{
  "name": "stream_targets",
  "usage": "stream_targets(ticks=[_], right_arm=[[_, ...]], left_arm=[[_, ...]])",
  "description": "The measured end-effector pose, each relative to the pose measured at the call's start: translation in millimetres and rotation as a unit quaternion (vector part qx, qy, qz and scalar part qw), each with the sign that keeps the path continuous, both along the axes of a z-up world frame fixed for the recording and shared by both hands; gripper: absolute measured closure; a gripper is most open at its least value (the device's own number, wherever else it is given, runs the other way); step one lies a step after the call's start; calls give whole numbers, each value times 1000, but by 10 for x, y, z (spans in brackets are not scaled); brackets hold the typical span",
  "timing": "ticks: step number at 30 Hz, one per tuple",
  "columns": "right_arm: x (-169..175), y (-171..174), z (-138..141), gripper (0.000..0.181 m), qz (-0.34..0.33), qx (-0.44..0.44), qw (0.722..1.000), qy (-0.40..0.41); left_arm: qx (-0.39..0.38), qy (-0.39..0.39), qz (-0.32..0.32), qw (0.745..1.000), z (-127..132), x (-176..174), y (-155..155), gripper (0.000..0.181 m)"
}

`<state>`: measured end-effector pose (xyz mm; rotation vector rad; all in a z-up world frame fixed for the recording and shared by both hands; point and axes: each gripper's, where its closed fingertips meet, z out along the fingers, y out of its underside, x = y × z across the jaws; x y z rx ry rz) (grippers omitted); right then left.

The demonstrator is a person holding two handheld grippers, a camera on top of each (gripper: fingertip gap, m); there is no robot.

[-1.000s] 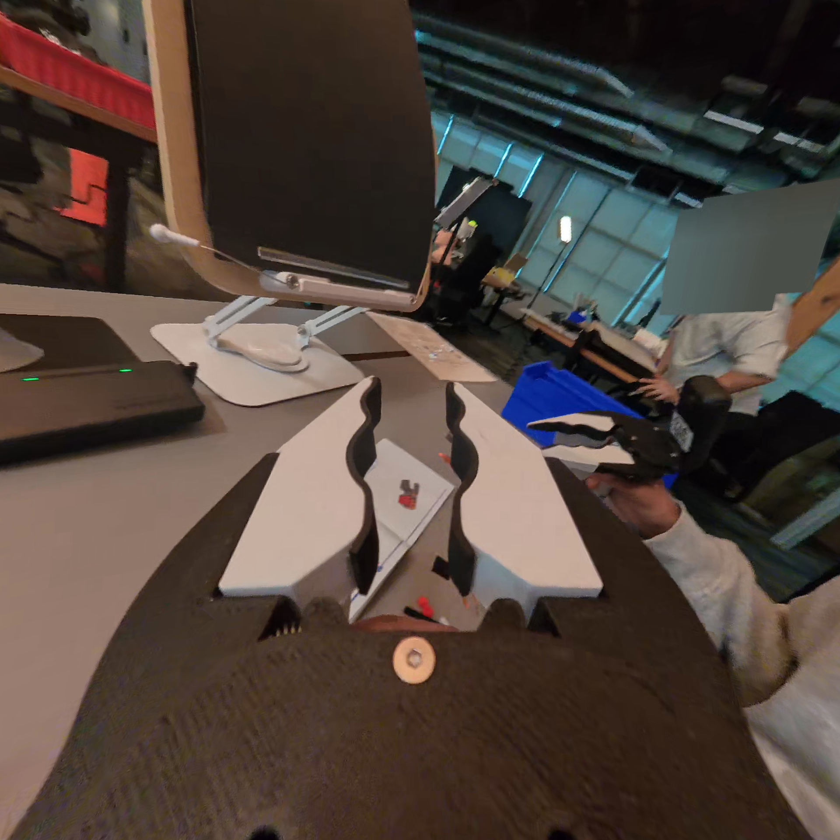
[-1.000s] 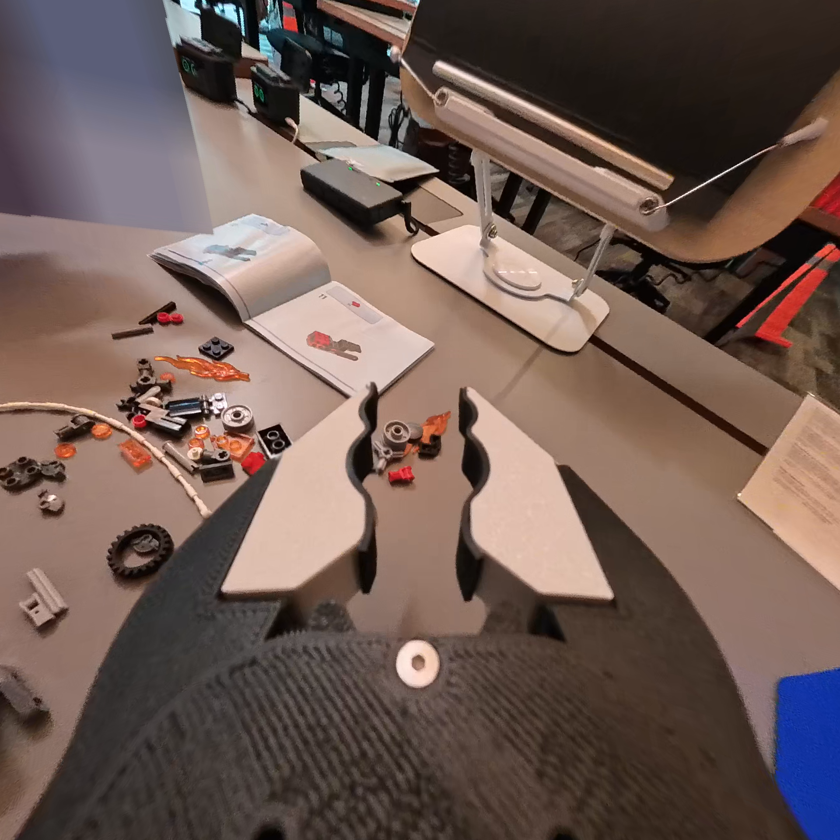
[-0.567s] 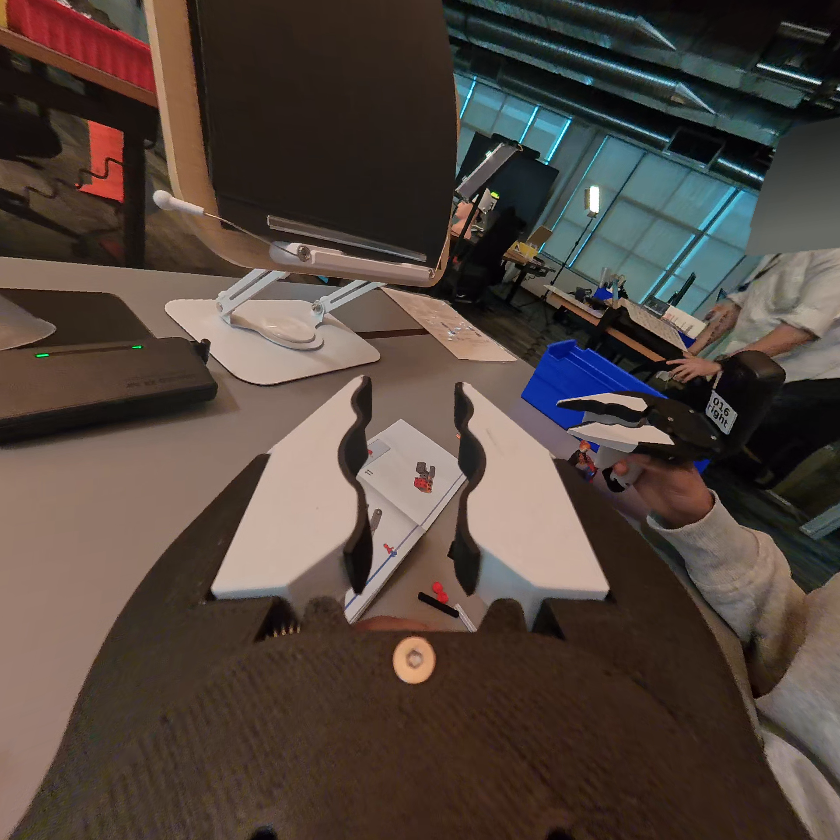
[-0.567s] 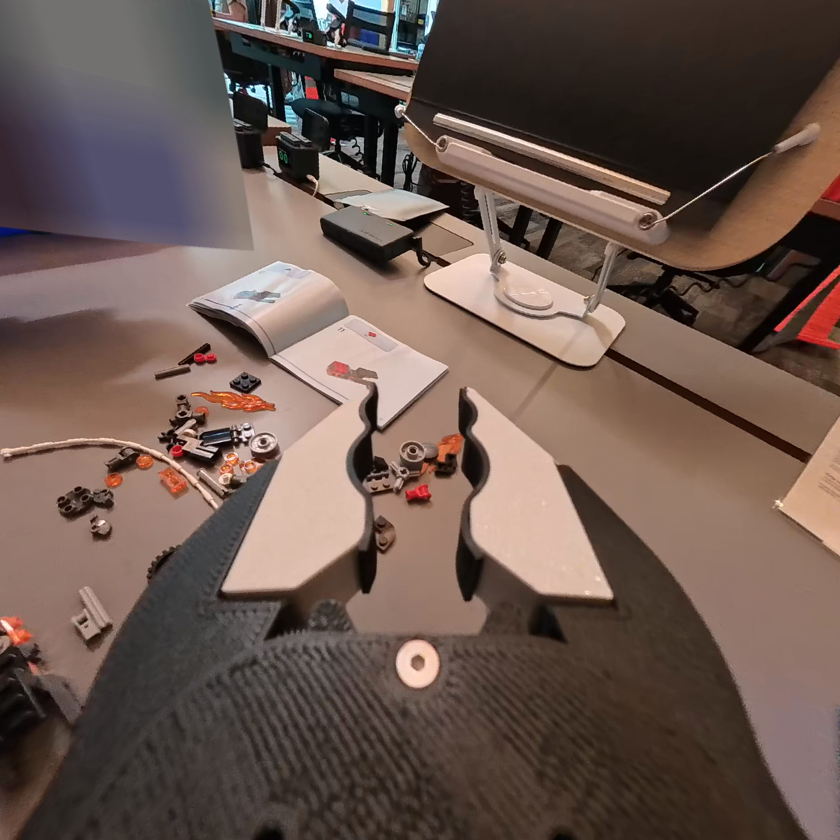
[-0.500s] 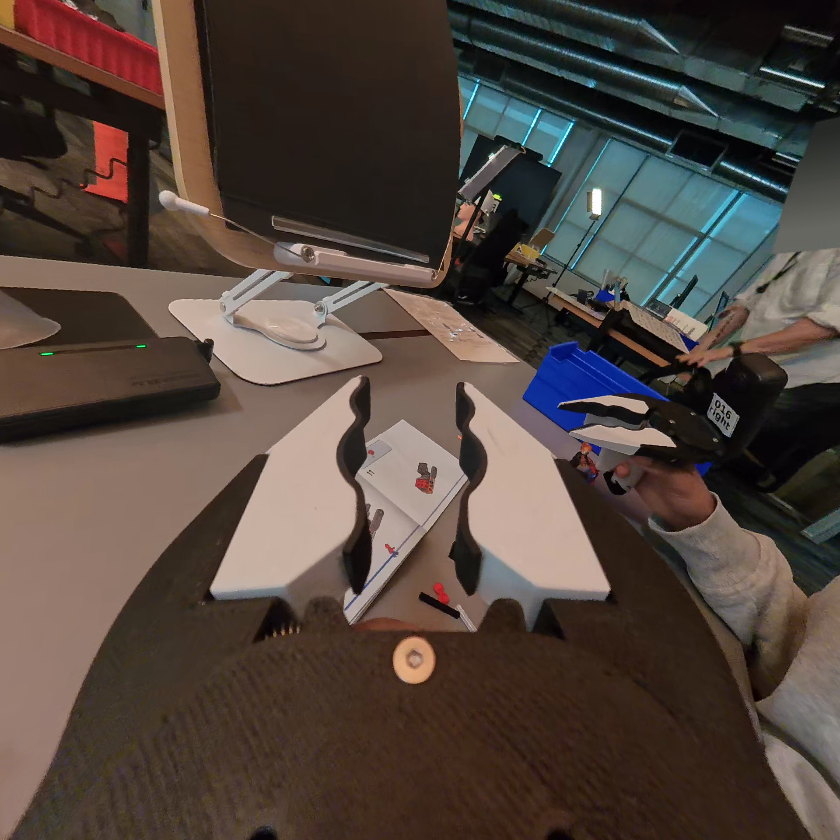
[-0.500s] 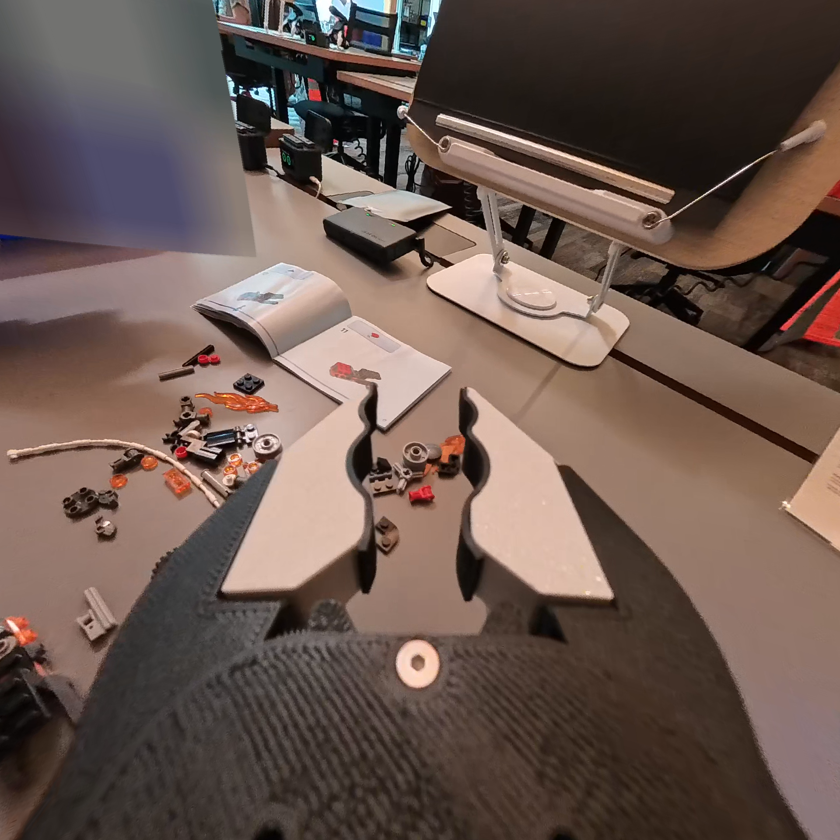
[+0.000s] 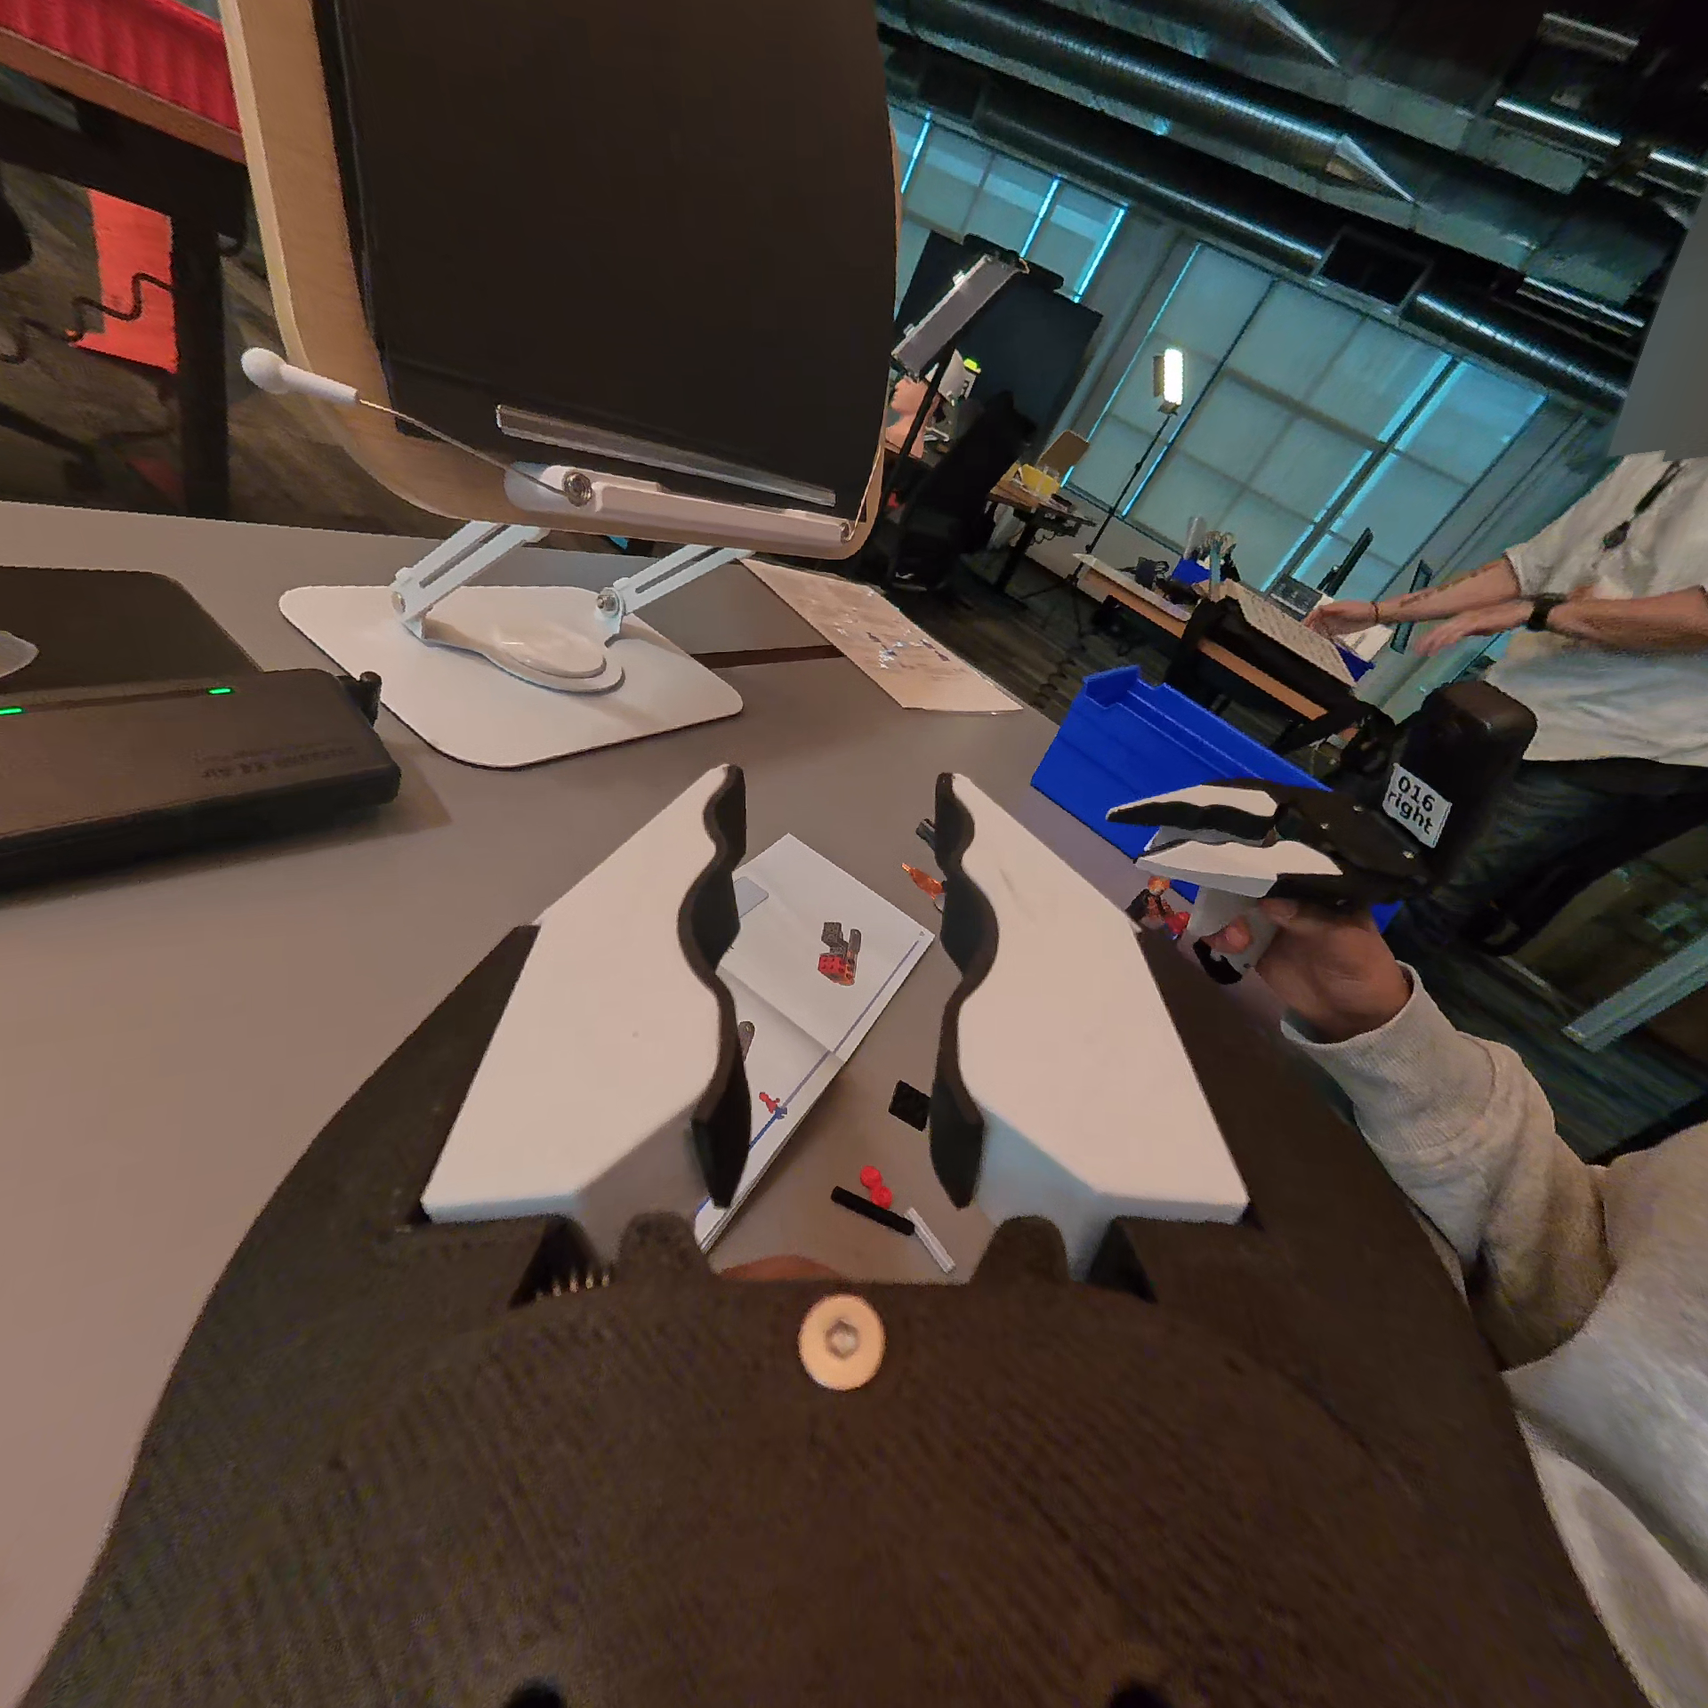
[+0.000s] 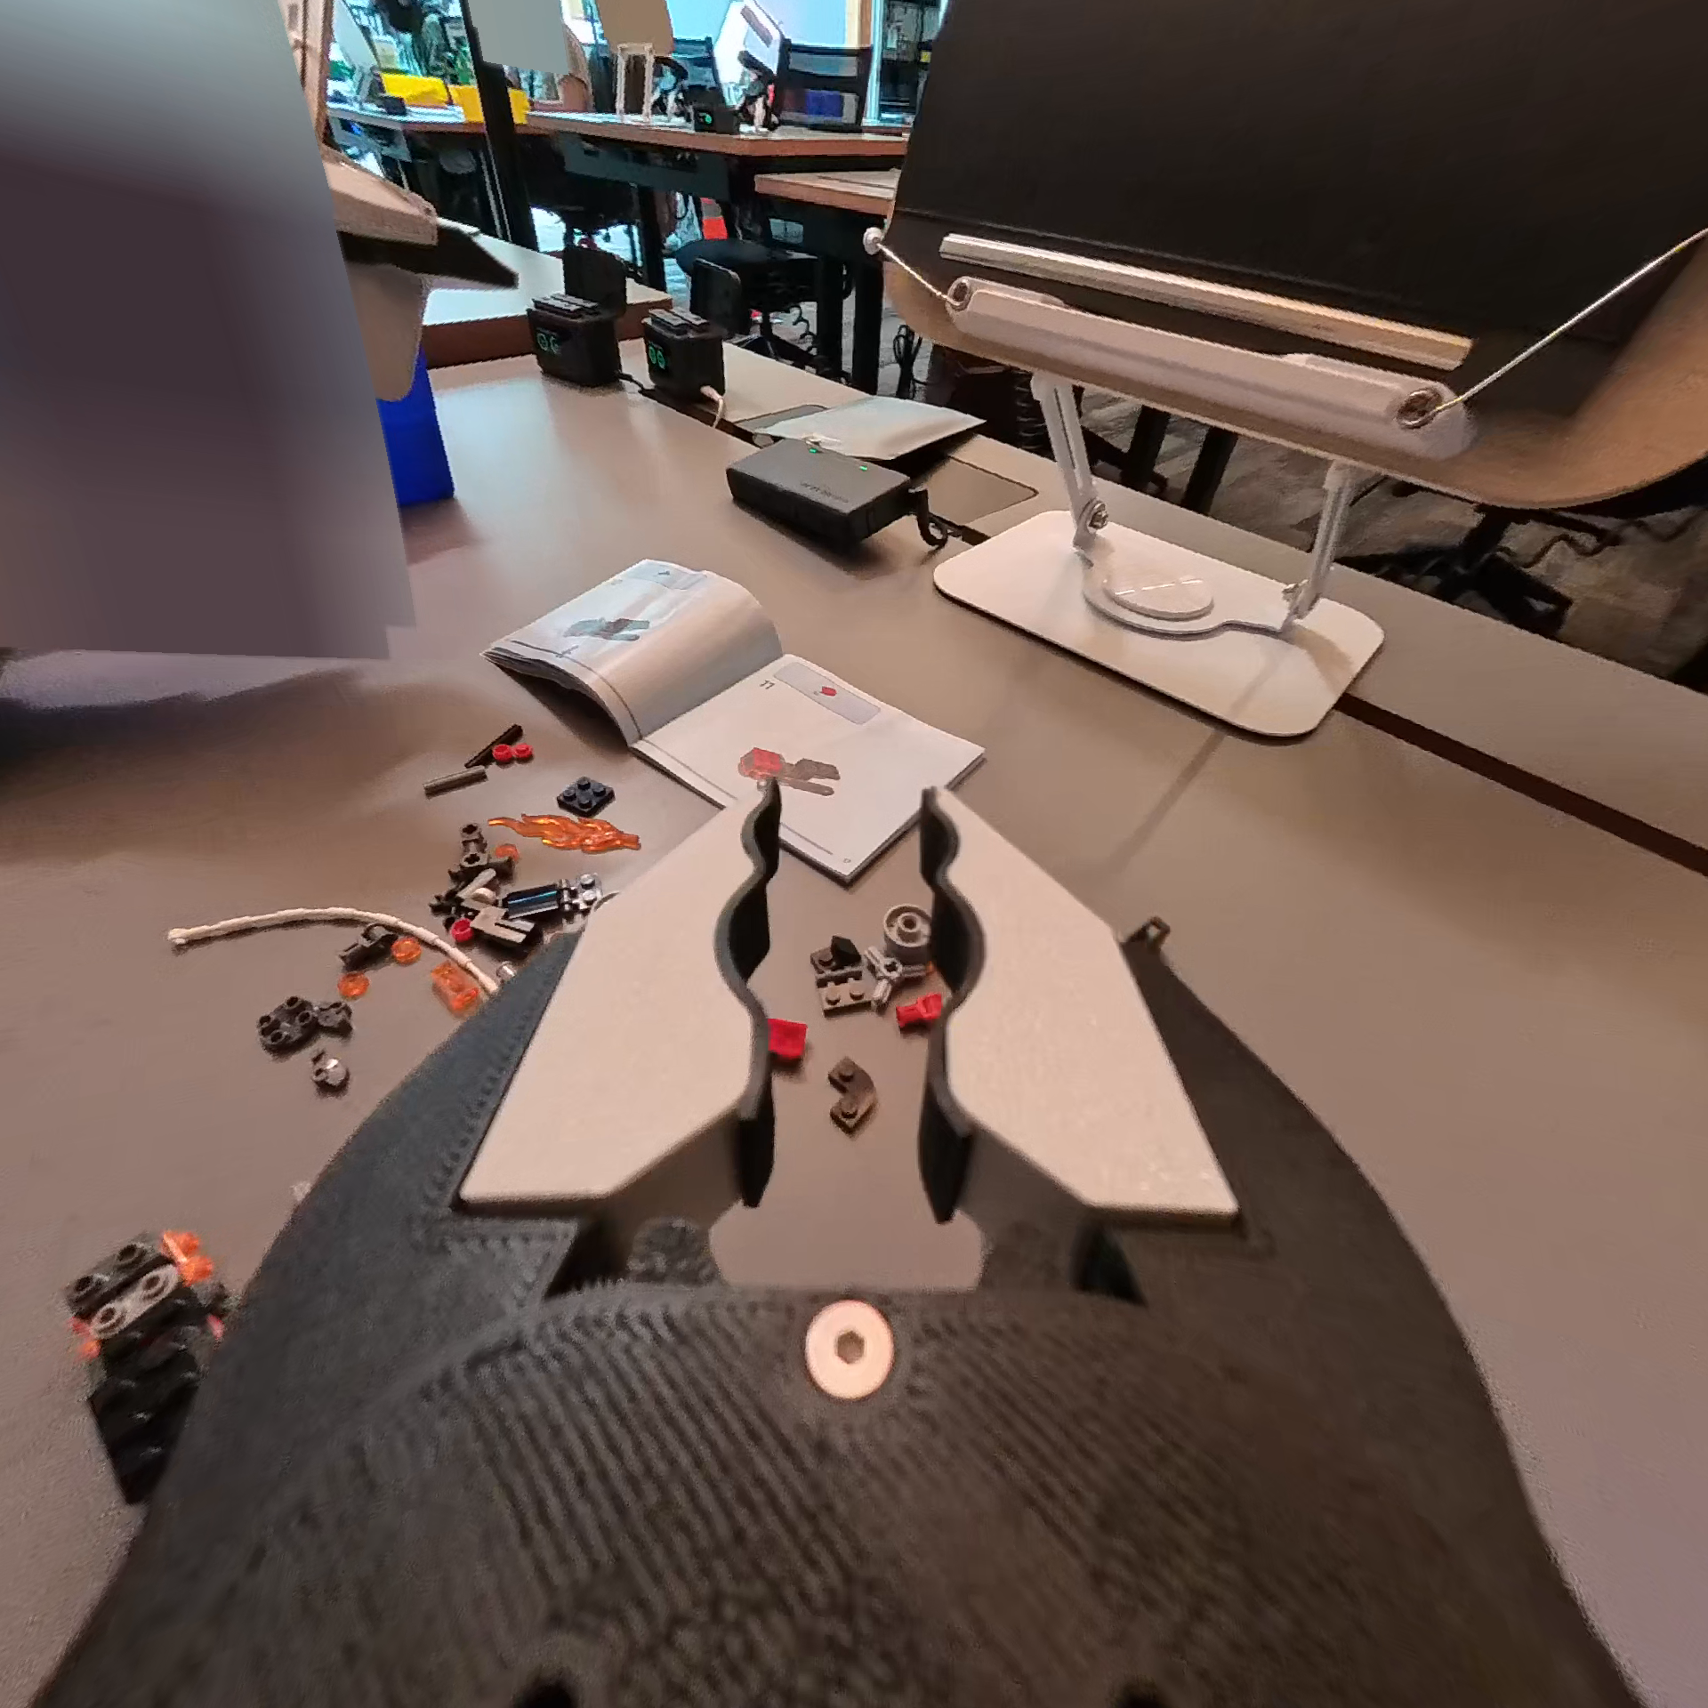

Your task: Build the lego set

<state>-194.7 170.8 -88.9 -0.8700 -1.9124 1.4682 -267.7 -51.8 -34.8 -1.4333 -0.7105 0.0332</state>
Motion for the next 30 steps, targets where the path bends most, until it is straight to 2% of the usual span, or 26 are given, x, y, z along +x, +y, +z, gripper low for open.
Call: stream_targets(ticks=[5,12,20,27,28,30], right_arm=[[39,-35,-8,171,19,-5,1000,-8],[32,1,7,181,9,-12,1000,-10],[-44,130,-53,177,-35,-19,999,-34],[61,239,435,176,-58,-60,992,90],[63,271,465,173,-65,-67,991,95],[51,371,524,156,-89,-89,987,103]], left_arm=[[-7,-6,-11,1000,-40,20,55,141],[-30,-19,-50,998,-145,109,225,141],[-86,-2,-68,994,-301,206,431,141],[-120,-2,-65,991,-487,163,484,143],[-121,-5,-63,991,-516,146,482,143],[-118,-15,-65,991,-559,128,483,143]])
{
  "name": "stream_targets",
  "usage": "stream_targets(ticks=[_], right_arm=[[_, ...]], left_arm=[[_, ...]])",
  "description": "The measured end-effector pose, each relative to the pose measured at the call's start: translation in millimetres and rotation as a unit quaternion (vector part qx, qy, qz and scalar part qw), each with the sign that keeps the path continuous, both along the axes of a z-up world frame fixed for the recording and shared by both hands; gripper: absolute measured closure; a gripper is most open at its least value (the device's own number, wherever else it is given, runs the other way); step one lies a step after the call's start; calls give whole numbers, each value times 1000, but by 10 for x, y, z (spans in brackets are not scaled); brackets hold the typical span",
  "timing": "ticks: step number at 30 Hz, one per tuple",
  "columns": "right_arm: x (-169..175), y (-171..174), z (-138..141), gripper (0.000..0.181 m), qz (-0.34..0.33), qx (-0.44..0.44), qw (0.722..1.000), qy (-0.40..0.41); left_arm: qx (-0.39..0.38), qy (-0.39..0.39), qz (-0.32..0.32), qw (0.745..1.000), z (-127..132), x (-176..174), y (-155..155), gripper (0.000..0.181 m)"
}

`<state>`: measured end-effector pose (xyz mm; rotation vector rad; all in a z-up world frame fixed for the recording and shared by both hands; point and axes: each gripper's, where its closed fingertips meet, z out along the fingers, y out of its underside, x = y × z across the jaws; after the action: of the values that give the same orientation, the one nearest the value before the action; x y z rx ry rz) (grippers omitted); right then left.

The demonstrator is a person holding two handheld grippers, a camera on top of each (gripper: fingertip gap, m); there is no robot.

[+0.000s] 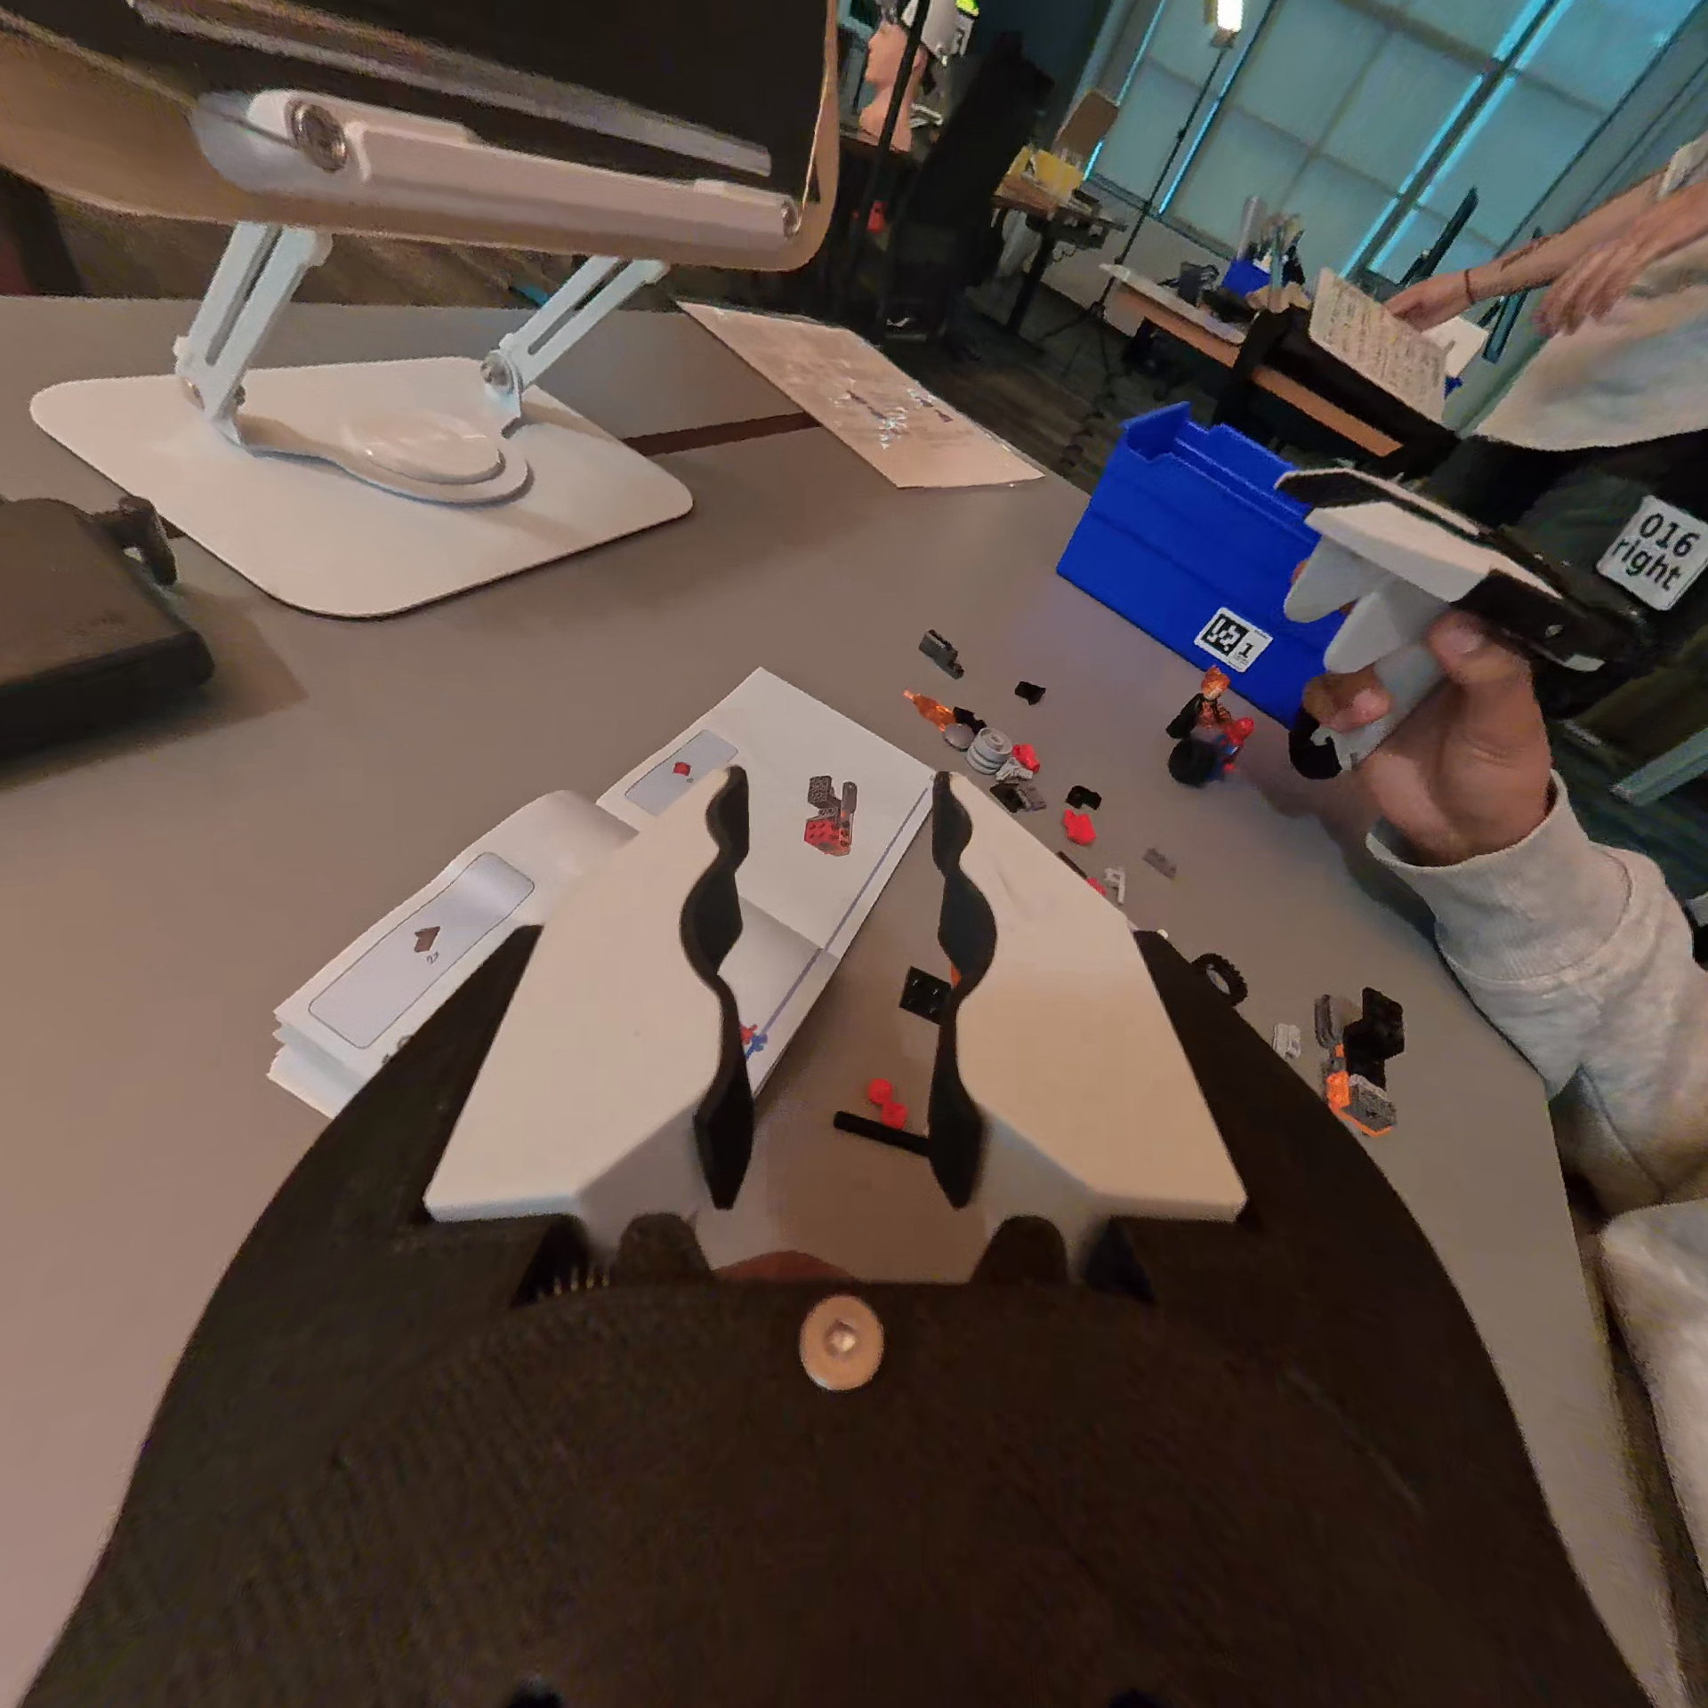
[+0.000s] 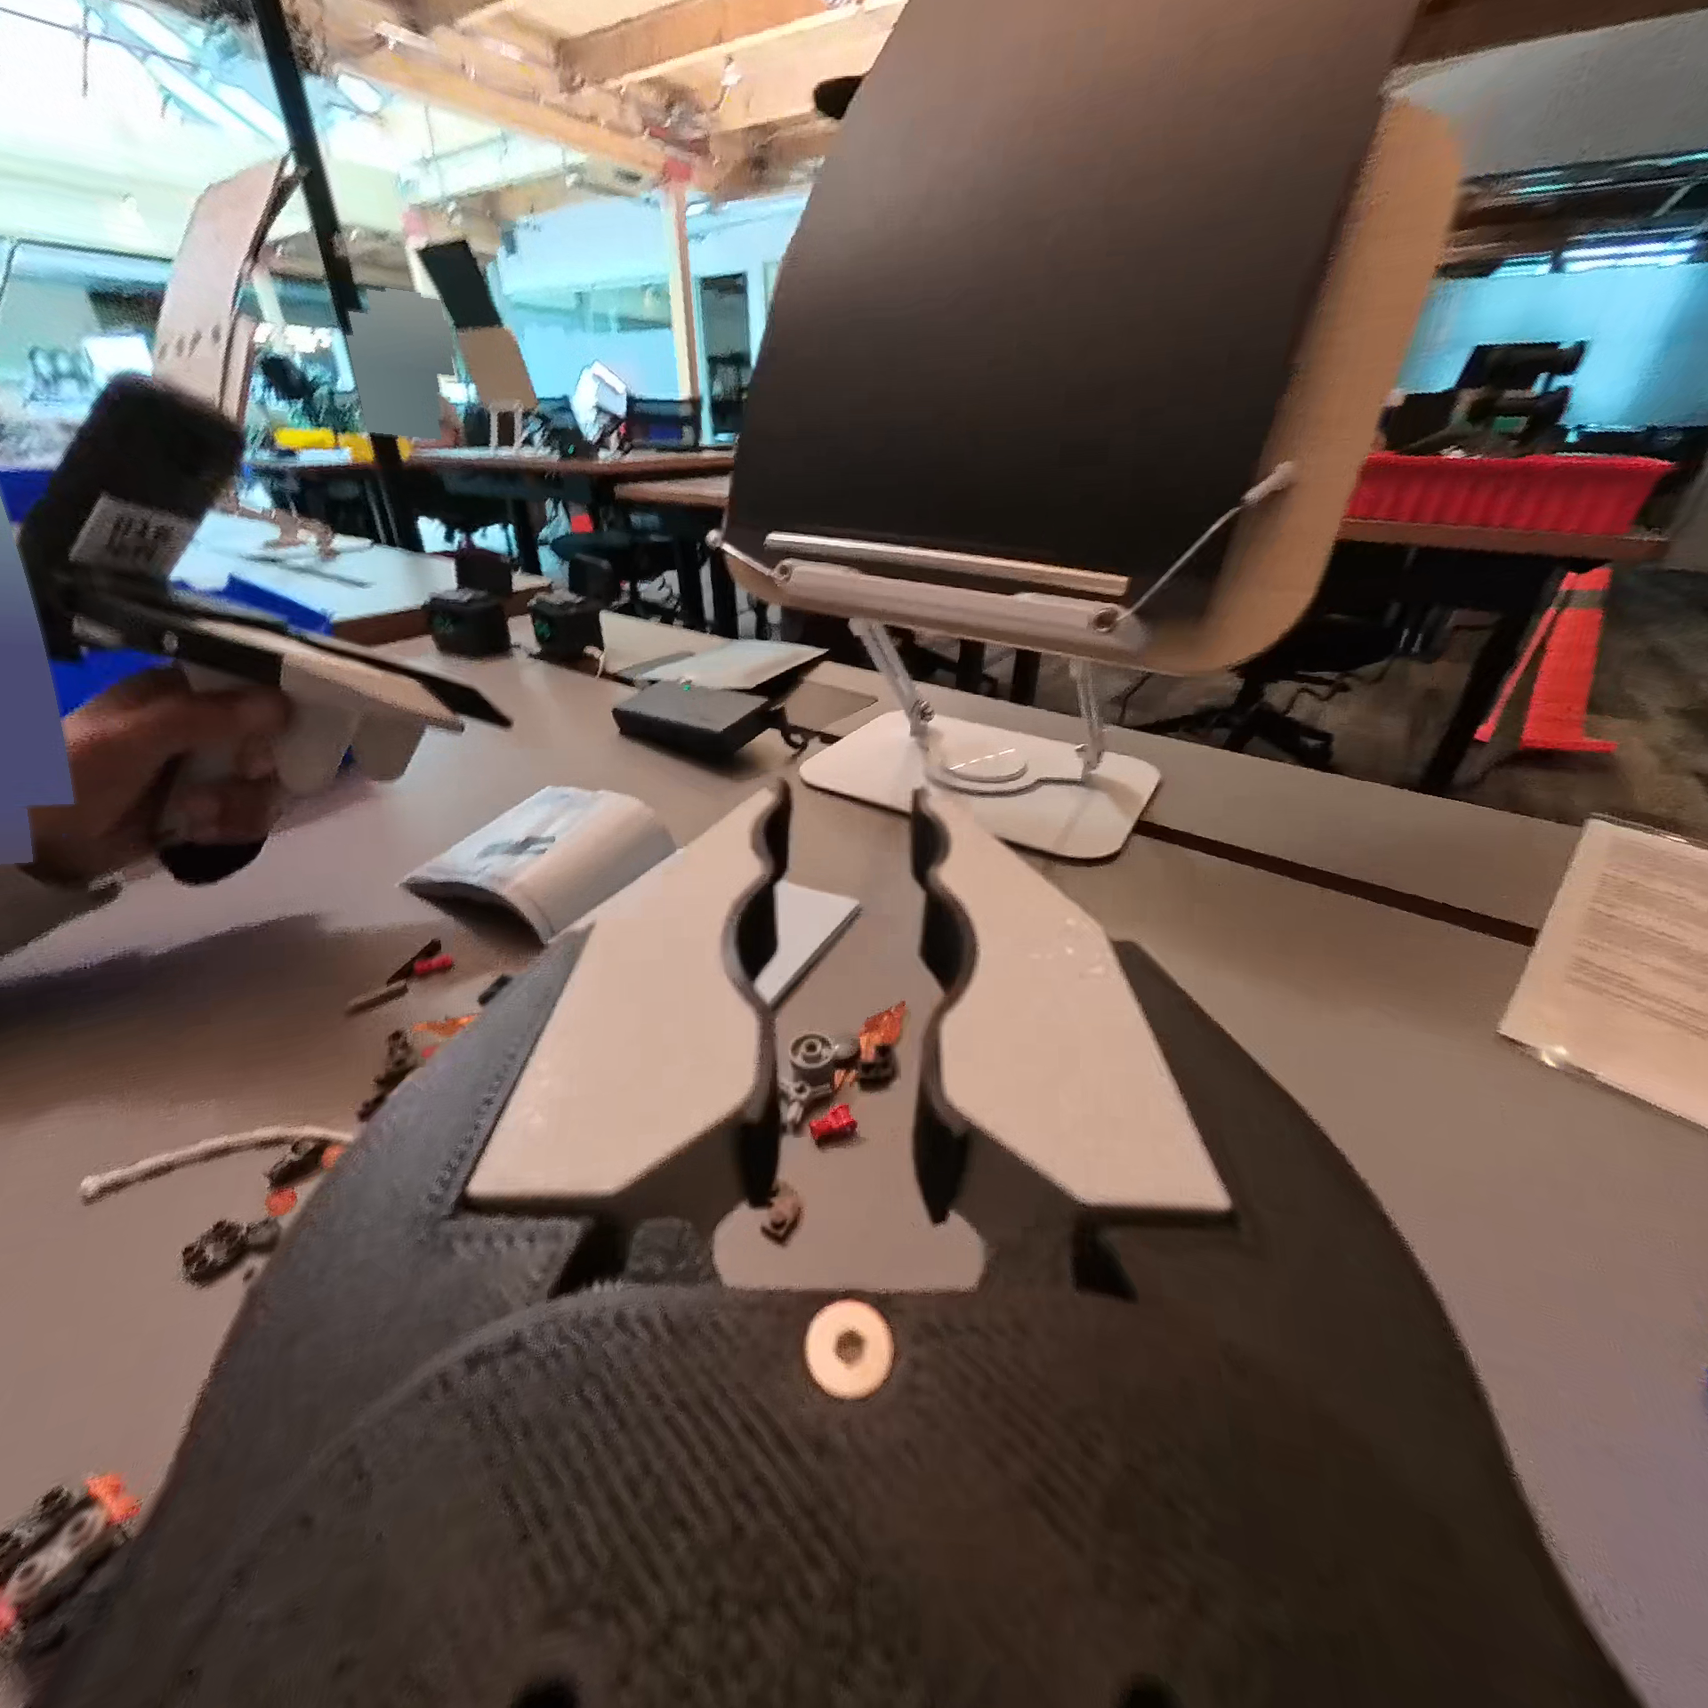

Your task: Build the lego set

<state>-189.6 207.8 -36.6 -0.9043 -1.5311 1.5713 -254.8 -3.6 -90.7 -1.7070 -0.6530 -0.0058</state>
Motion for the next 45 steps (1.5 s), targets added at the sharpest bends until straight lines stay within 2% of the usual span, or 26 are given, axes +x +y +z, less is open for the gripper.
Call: stream_targets(ticks=[2,5,12,16,18,20,22,24,27,30,31,35,40,45], right_arm=[[-8,46,9,148,-4,-19,1000,-4],[-31,0,-77,146,11,-25,999,-34],[-52,9,-124,151,-22,36,999,-26],[-21,-240,-264,151,46,48,996,-58],[37,-500,-496,148,118,62,985,-112],[111,-690,-814,144,166,88,961,-203],[96,-695,-978,147,143,139,954,-225],[1,-549,-1024,153,77,179,957,-216],[-132,-178,-1025,154,-28,212,952,-218],[-186,225,-1001,152,-112,248,934,-230],[-193,299,-1034,150,-121,259,926,-246],[-193,271,-1356,152,-69,297,888,-344],[-314,437,-1460,151,-100,361,850,-370],[-382,416,-1493,162,-82,341,852,-389]], left_arm=[[1,-8,3,1000,-37,-20,-2,142],[-2,-11,5,1000,-86,-36,5,142],[-17,-1,6,1000,-131,-31,38,143],[-21,3,4,1000,-131,-11,65,144],[-24,7,6,1000,-147,-13,68,145],[-28,10,10,1000,-182,-32,62,146],[-28,3,9,1000,-220,-43,63,146],[-25,-6,9,1000,-251,-51,63,146],[-24,-11,12,1000,-280,-74,48,147],[-19,-14,16,1000,-278,-93,26,147],[-16,-14,16,1000,-269,-95,22,147],[-3,-19,10,1000,-221,-78,34,147],[-8,-17,8,1000,-217,-66,51,146],[-10,-17,4,1000,-214,-50,70,146]])
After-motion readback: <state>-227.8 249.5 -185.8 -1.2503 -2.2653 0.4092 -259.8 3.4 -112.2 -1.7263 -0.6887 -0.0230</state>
